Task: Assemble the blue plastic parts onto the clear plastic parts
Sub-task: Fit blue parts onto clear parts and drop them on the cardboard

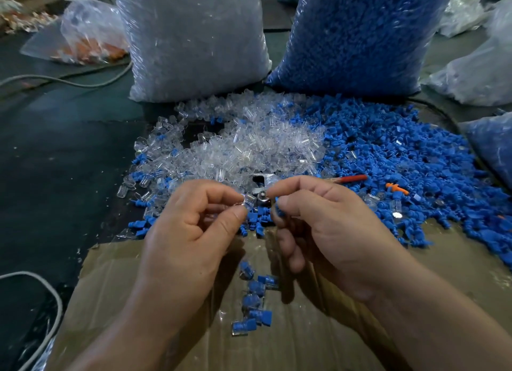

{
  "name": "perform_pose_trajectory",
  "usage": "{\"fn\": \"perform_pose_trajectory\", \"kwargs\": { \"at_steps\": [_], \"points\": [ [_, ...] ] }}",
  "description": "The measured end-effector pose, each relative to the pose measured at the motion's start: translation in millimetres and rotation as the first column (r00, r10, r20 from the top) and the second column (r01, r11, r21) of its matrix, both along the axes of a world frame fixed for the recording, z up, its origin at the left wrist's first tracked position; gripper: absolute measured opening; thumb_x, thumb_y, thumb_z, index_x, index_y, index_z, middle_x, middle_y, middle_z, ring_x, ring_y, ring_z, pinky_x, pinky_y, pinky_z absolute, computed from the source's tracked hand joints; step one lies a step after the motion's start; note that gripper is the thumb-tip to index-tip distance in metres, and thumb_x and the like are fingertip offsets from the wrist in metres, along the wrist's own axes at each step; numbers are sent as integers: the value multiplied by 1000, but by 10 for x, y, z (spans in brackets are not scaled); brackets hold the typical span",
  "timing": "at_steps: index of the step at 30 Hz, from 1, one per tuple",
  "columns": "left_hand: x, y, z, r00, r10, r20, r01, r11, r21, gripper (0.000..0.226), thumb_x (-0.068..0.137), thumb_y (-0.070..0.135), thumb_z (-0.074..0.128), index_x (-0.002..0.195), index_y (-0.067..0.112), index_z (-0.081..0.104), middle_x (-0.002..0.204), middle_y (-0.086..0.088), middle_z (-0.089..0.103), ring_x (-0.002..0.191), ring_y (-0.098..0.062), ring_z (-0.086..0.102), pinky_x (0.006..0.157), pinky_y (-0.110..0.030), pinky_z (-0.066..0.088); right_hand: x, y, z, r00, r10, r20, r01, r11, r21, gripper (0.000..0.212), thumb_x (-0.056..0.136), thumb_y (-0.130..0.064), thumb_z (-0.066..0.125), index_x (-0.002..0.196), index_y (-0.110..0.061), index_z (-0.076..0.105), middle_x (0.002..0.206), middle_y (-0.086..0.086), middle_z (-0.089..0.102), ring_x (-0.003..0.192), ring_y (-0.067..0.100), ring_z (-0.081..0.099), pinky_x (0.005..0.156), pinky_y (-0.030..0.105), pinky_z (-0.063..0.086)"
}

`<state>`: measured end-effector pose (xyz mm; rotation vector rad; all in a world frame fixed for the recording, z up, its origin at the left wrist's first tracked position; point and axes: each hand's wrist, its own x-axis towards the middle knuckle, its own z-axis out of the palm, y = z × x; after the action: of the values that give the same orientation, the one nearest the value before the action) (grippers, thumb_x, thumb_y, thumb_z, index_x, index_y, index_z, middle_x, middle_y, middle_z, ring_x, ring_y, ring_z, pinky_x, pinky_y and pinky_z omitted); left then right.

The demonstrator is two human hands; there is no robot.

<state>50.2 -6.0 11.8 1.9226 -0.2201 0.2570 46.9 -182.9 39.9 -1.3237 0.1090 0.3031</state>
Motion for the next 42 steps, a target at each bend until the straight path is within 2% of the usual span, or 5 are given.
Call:
{"fn": "perform_pose_trajectory", "kwargs": {
  "at_steps": [4, 12, 19, 37, 42],
  "points": [
    [20, -4, 55, 987, 116, 112, -127, 987, 98, 12, 78, 48, 63, 84, 39, 69, 93, 15, 60, 85, -1, 58, 73, -6, 44, -22, 42, 15, 999, -3, 48, 2, 1000, 10, 5, 93, -2, 59, 91, -7, 59, 69, 18, 64, 52, 26, 61, 47, 30, 52],
    [70, 93, 47, 979, 48, -198, -104, 954, -282, 6, 83, 28, 66, 79, 28, 71, 63, -4, 66, 56, -14, 61, 49, -25, 50, -60, 46, -2, 953, 14, 302, 53, 976, -212, 15, 94, -4, 60, 93, -18, 67, 78, 7, 74, 72, 20, 73, 69, 32, 61],
    [26, 61, 89, 982, -59, -178, 2, 952, -305, 17, 86, 9, 73, 79, 24, 71, 64, -6, 67, 54, -11, 62, 49, -21, 51, -65, 144, -44, 712, 257, 653, 312, 718, -622, 9, 91, -17, 62, 96, -22, 68, 89, -14, 62, 87, 4, 59, 77, 20, 47],
    [-18, 20, 69, 984, -35, -177, 11, 991, -133, 17, 75, 21, 71, 86, 34, 69, 73, 2, 70, 67, -26, 67, 64, -45, 60, -102, 103, -60, 582, 529, 617, 415, 459, -786, 36, 89, -25, 55, 122, -15, 64, 114, 1, 63, 103, 23, 59, 80, 43, 54],
    [-19, 35, 141, 948, -87, -306, -27, 936, -350, 34, 87, -5, 65, 76, 27, 69, 62, 0, 63, 54, -14, 60, 48, -19, 51, 54, -235, 8, 868, 418, 268, 302, -17, -953, 64, 89, -53, 48, 145, -39, 21, 155, -6, 29, 145, 21, 18, 119, 47, 19]
  ]
}}
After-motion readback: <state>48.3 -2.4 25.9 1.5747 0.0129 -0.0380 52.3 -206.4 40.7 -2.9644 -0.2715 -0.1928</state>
